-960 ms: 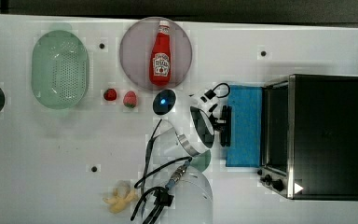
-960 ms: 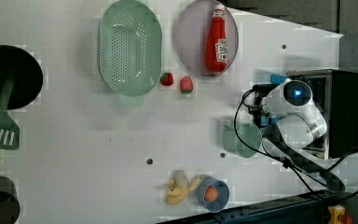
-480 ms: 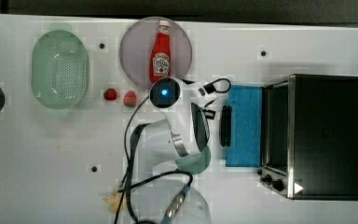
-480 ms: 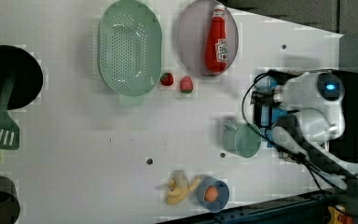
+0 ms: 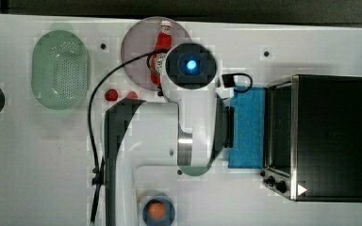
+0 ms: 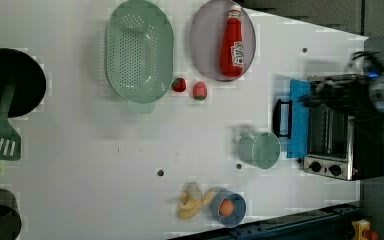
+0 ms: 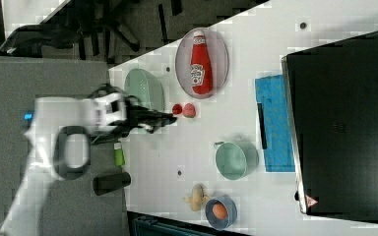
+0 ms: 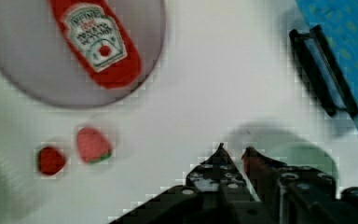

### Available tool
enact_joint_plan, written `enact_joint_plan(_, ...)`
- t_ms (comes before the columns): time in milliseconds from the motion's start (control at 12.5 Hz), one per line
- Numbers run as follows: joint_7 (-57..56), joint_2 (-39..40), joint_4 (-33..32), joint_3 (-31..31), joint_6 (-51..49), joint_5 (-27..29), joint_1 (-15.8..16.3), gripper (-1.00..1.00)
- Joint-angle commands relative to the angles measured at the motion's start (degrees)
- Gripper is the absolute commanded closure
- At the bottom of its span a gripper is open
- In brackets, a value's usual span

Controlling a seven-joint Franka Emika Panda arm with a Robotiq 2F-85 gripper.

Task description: Flap open oven.

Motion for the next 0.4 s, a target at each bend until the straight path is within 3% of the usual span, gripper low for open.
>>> enact_joint_plan(80,10.17,-2.49,9.08,-1.14,-9.01,1.22,-0.91,0.65)
enact_joint_plan(400,13.82,-4.50,15.90,-1.07,-17.02,1.19,-0.90,0.65)
